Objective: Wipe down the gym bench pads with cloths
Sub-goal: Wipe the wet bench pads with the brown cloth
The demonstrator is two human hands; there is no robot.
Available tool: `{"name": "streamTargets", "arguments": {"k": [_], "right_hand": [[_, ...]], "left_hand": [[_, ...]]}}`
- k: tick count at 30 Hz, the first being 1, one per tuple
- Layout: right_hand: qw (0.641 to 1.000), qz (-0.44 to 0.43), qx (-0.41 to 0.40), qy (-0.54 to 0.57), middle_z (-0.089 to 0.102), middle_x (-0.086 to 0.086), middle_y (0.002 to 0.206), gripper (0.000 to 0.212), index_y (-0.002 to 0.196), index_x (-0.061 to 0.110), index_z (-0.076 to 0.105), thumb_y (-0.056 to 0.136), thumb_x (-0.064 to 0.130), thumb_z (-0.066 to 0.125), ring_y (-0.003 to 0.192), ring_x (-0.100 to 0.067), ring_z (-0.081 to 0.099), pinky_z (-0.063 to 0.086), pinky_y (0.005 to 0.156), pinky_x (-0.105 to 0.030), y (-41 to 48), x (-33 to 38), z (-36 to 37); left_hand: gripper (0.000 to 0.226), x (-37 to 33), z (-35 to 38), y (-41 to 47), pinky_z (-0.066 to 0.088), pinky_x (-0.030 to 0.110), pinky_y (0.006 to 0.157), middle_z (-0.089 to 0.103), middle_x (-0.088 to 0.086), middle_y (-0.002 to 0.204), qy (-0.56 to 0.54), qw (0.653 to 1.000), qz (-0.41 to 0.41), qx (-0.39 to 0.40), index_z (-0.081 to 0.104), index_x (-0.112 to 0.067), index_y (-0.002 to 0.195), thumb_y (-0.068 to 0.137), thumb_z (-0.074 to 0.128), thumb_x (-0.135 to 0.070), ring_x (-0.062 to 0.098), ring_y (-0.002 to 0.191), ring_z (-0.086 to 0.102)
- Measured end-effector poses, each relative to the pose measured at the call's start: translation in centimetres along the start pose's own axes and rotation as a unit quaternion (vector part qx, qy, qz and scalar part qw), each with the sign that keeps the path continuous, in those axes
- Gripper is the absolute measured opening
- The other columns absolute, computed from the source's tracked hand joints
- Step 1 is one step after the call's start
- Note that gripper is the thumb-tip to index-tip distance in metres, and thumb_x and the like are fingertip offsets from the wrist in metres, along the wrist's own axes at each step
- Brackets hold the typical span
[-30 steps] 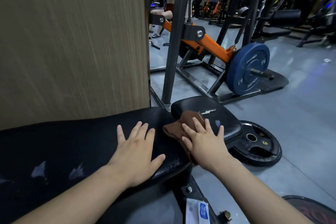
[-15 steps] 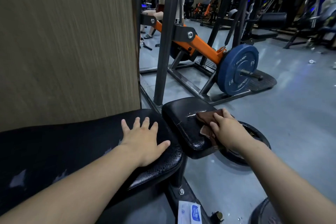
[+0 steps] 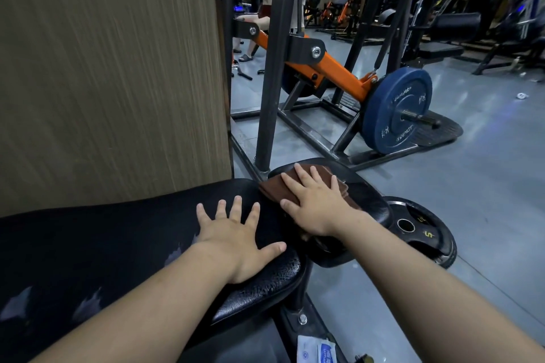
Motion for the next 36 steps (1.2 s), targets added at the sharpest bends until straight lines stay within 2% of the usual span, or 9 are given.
{"name": "streamTargets", "arguments": {"k": [7, 13, 17, 20, 23, 26, 28, 32, 36], "right_hand": [[0.999, 0.041, 0.017, 0.017, -0.003, 0.003, 0.166, 0.062, 0.153, 0.046, 0.017, 0.095, 0.066, 0.025, 0.151, -0.031, -0.009, -0.010, 0.114, -0.065, 4.8, -1.5, -1.4], [0.994, 0.104, 0.003, 0.034, -0.001, 0.005, 0.166, 0.067, 0.151, 0.048, 0.019, 0.089, 0.072, 0.023, 0.152, -0.029, 0.005, 0.009, 0.119, -0.059, 3.1, -8.3, -1.9], [0.996, 0.074, -0.015, 0.047, 0.003, 0.005, 0.166, 0.066, 0.150, 0.047, 0.024, 0.089, 0.070, 0.028, 0.151, -0.029, 0.009, 0.016, 0.119, -0.054, -1.2, -10.2, -1.1], [0.998, 0.060, -0.025, 0.010, 0.004, 0.010, 0.165, 0.063, 0.150, 0.049, 0.022, 0.090, 0.068, 0.022, 0.152, -0.028, 0.006, 0.012, 0.119, -0.053, -5.2, -8.6, -0.7], [0.999, 0.021, -0.044, -0.015, 0.001, 0.014, 0.165, 0.073, 0.150, 0.053, 0.017, 0.080, 0.073, 0.005, 0.152, -0.026, 0.004, 0.006, 0.119, -0.054, -8.0, -5.6, 0.0], [0.999, -0.007, -0.039, -0.029, -0.003, 0.012, 0.165, 0.075, 0.152, 0.051, 0.010, 0.080, 0.072, 0.002, 0.152, -0.028, 0.001, 0.002, 0.119, -0.056, -8.4, -3.1, 0.7], [0.998, -0.020, -0.033, -0.044, -0.004, 0.009, 0.166, 0.074, 0.153, 0.049, 0.008, 0.082, 0.072, 0.004, 0.152, -0.030, 0.000, 0.002, 0.118, -0.059, -7.5, -1.8, 0.9], [0.998, -0.035, -0.012, -0.042, -0.005, 0.006, 0.166, 0.061, 0.154, 0.046, 0.012, 0.096, 0.063, 0.025, 0.152, -0.031, -0.004, -0.002, 0.116, -0.063, -3.7, -0.2, 0.5], [0.999, -0.035, 0.004, -0.033, -0.002, 0.006, 0.166, 0.060, 0.153, 0.047, 0.016, 0.097, 0.062, 0.029, 0.152, -0.031, -0.003, -0.003, 0.115, -0.066, 0.9, 0.4, 0.0]], "left_hand": [[0.097, -0.2, -0.4, 0.1, -0.010, 0.068, 0.113, -0.018, 0.009, 0.164, 0.010, 1.000, 0.001, 0.022, -0.015, -0.029, 0.155, 0.082, 0.011, -0.087, 0.037, 0.151, -0.012], [0.098, -0.1, -0.4, 0.4, -0.008, 0.060, 0.118, -0.019, 0.011, 0.163, -0.003, 0.999, 0.009, 0.032, -0.016, -0.029, 0.155, 0.082, 0.014, -0.086, 0.040, 0.150, -0.012], [0.099, -0.1, -0.5, 0.7, -0.005, 0.051, 0.122, -0.019, 0.013, 0.163, -0.015, 0.999, 0.017, 0.037, -0.015, -0.028, 0.155, 0.083, 0.017, -0.086, 0.041, 0.150, -0.012], [0.099, -0.1, -0.6, 0.7, -0.003, 0.048, 0.123, -0.019, 0.013, 0.163, -0.020, 0.999, 0.019, 0.040, -0.015, -0.028, 0.155, 0.083, 0.018, -0.086, 0.041, 0.150, -0.011], [0.099, -0.1, -0.5, 0.6, -0.002, 0.048, 0.123, -0.018, 0.014, 0.163, -0.019, 0.999, 0.019, 0.037, -0.014, -0.027, 0.156, 0.083, 0.018, -0.086, 0.042, 0.150, -0.010], [0.100, -0.3, -0.6, 0.5, 0.000, 0.049, 0.123, -0.016, 0.016, 0.163, -0.010, 0.999, 0.014, 0.031, -0.013, -0.025, 0.156, 0.083, 0.018, -0.086, 0.043, 0.150, -0.008], [0.101, -0.5, -0.7, 0.5, 0.000, 0.051, 0.122, -0.013, 0.018, 0.163, 0.000, 1.000, 0.009, 0.028, -0.011, -0.023, 0.157, 0.083, 0.017, -0.086, 0.045, 0.149, -0.006], [0.101, -0.8, -1.0, 0.6, 0.002, 0.052, 0.122, -0.010, 0.020, 0.163, 0.005, 1.000, 0.004, 0.027, -0.008, -0.021, 0.157, 0.084, 0.019, -0.085, 0.046, 0.149, -0.003], [0.101, -0.7, -1.0, 0.7, 0.003, 0.052, 0.122, -0.010, 0.020, 0.163, 0.002, 1.000, 0.004, 0.028, -0.008, -0.021, 0.158, 0.084, 0.019, -0.085, 0.046, 0.149, -0.002]]}}
Point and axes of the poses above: each hand's wrist, its own y-axis towards the middle knuckle, its own z-axis out of the palm, x = y × z, the point moved 1 cm from there along y, towards the middle knuckle
